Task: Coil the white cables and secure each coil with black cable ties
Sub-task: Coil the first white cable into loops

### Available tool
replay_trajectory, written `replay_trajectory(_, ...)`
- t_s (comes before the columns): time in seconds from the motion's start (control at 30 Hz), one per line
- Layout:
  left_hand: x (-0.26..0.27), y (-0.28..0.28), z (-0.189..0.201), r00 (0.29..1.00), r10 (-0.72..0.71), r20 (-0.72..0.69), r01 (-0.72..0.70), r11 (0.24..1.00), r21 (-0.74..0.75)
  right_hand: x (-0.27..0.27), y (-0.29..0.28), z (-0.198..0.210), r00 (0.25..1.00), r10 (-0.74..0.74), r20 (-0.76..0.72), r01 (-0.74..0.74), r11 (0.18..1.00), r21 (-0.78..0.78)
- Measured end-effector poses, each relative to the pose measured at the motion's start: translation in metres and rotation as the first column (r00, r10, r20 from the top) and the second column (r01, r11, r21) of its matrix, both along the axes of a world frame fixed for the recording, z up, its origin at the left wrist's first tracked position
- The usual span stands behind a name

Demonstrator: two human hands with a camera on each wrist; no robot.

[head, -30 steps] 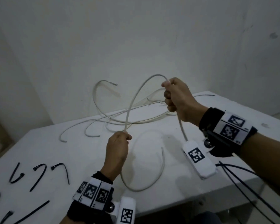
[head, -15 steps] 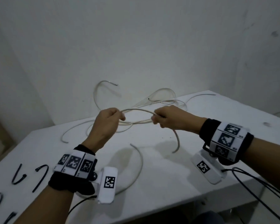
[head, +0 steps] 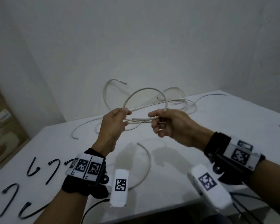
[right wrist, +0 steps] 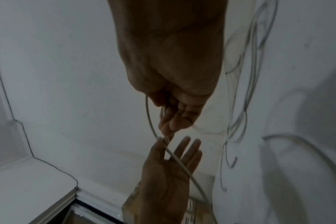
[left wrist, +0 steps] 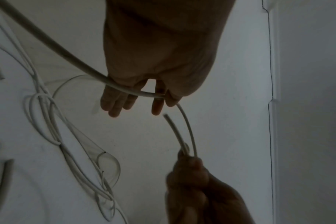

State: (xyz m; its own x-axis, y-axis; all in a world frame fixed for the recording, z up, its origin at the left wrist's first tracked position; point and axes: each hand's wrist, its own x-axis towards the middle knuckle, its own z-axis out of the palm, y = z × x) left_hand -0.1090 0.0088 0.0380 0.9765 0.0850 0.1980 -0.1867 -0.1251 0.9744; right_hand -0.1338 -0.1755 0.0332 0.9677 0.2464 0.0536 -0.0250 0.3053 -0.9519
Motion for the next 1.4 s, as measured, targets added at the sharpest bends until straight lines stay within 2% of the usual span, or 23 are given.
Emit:
replay_trajectory(0.13, -0.011, -0.008, -0.007, 0.992, -0.118, -0.036, 0.113, 0.986, -0.119, -0.006, 0.035, -0.024, 0.994, -0.013, -0.111, 0.035, 0.98, 0.196)
replay_trajectory(0.23, -0.014, -0.01, -0.009, 0.995, -0.095, 0.036, 0.101, 0.97, -0.22, -0.009, 0.05, -0.029, 0.99, -0.003, -0.138, 0.042, 0.959, 0.28)
replay_trajectory(0.33, -0.012, -0.008, -0.006, 0.993, -0.016, 0.115, 0.053, 0.944, -0.326, -0.015, 0.064, -0.03, 0.992, 0.033, -0.119, -0.017, 0.991, 0.134)
replay_trajectory(0.47, -0.01, -0.006, 0.002, 0.995, -0.031, 0.097, 0.062, 0.94, -0.336, -0.023, 0.073, -0.035, 0.981, 0.126, -0.144, -0.139, 0.987, -0.083)
replay_trajectory(0.63, -0.006, 0.006, 0.024, 0.99, -0.049, 0.136, 0.101, 0.908, -0.407, -0.037, 0.076, -0.055, 0.897, 0.291, -0.334, -0.391, 0.874, -0.289)
replay_trajectory(0.67, -0.005, 0.007, 0.027, 0.987, -0.067, 0.146, 0.124, 0.898, -0.422, -0.04, 0.08, -0.06, 0.872, 0.324, -0.367, -0.432, 0.862, -0.266)
replay_trajectory(0.73, -0.006, 0.006, 0.031, 0.98, -0.11, 0.165, 0.173, 0.879, -0.443, -0.042, 0.089, -0.064, 0.837, 0.364, -0.408, -0.443, 0.889, -0.116)
replay_trajectory(0.83, -0.009, 0.005, 0.034, 0.975, -0.136, 0.175, 0.203, 0.862, -0.464, -0.037, 0.103, -0.063, 0.801, 0.419, -0.427, -0.383, 0.908, 0.172)
replay_trajectory(0.93, -0.014, 0.002, 0.035, 0.973, -0.13, 0.192, 0.211, 0.84, -0.5, -0.026, 0.114, -0.065, 0.776, 0.452, -0.44, -0.329, 0.885, 0.329)
replay_trajectory(1.03, -0.019, -0.004, 0.039, 0.968, -0.111, 0.226, 0.217, 0.824, -0.524, -0.026, 0.125, -0.068, 0.768, 0.452, -0.455, -0.332, 0.887, 0.321)
replay_trajectory(1.2, -0.025, -0.002, 0.044, 0.963, -0.094, 0.254, 0.222, 0.811, -0.542, -0.033, 0.132, -0.07, 0.807, 0.414, -0.421, -0.365, 0.91, 0.196)
replay_trajectory(1.3, -0.026, -0.001, 0.042, 0.97, -0.079, 0.23, 0.199, 0.8, -0.566, -0.038, 0.134, -0.066, 0.763, 0.488, -0.424, -0.402, 0.872, 0.281)
replay_trajectory(1.4, -0.028, -0.003, 0.037, 0.974, -0.087, 0.209, 0.193, 0.801, -0.566, -0.04, 0.137, -0.057, 0.768, 0.486, -0.417, -0.331, 0.859, 0.391)
